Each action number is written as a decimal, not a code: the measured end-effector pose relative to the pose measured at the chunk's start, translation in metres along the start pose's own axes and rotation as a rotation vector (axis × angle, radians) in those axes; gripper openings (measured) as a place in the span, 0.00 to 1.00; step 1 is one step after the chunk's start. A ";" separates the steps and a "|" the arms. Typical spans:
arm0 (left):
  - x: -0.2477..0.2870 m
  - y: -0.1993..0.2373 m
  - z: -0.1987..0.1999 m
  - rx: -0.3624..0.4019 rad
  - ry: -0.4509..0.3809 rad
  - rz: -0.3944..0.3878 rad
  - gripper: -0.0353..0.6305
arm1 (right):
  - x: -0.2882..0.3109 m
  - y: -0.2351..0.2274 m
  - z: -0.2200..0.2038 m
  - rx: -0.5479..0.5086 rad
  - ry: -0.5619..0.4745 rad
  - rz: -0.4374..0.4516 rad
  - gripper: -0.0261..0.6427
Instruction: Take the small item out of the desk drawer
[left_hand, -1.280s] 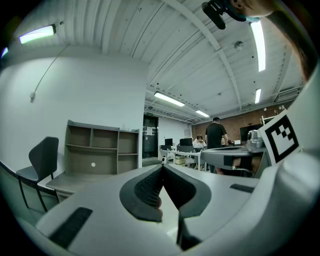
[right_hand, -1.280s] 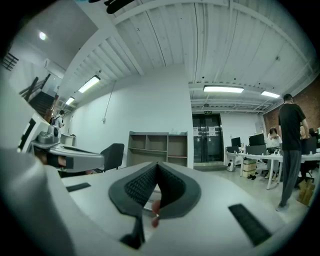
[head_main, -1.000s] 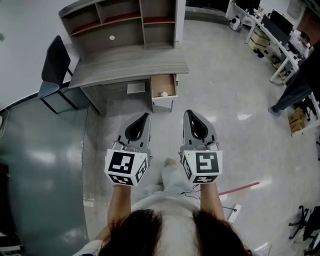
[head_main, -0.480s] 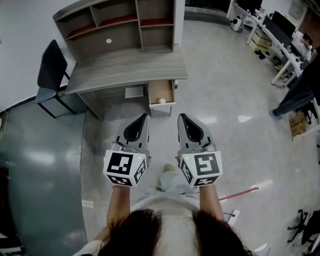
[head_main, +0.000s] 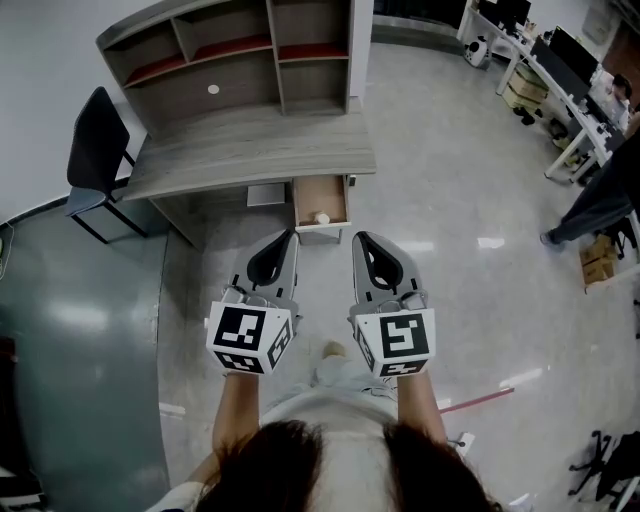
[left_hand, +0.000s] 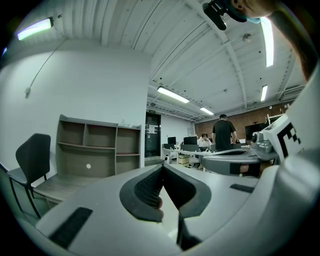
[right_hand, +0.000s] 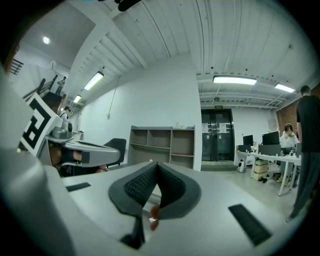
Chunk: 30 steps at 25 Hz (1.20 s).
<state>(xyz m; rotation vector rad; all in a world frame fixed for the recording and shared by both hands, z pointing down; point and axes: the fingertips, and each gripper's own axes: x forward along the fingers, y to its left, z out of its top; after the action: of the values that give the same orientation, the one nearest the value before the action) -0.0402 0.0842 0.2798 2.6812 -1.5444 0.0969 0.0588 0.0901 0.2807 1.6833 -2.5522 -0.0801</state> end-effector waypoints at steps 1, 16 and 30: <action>0.004 0.002 0.000 -0.001 0.001 0.003 0.07 | 0.004 -0.002 0.000 -0.001 0.000 0.001 0.08; 0.058 0.017 -0.004 -0.005 -0.002 0.059 0.07 | 0.055 -0.038 -0.015 -0.024 0.006 0.047 0.08; 0.073 0.028 -0.025 -0.024 0.050 0.123 0.07 | 0.088 -0.052 -0.031 -0.067 0.034 0.092 0.08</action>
<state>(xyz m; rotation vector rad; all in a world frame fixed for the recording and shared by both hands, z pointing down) -0.0287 0.0091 0.3104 2.5434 -1.6828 0.1478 0.0748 -0.0112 0.3101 1.5283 -2.5675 -0.1275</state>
